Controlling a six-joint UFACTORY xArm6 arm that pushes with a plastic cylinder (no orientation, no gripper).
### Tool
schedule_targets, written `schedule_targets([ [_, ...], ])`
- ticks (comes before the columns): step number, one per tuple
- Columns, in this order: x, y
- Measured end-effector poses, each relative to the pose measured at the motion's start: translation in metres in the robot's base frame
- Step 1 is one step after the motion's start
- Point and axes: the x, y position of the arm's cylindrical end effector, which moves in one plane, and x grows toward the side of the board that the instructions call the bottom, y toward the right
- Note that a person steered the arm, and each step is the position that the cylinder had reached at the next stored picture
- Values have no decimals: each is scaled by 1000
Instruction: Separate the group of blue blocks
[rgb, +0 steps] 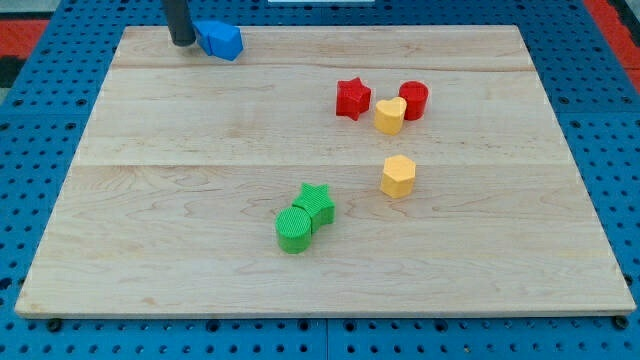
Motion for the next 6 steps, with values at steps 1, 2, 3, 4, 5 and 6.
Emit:
schedule_targets([
  [1,60,4],
  [2,50,79],
  [3,30,160],
  [4,-15,182],
  [5,-49,172],
  [6,-49,149],
])
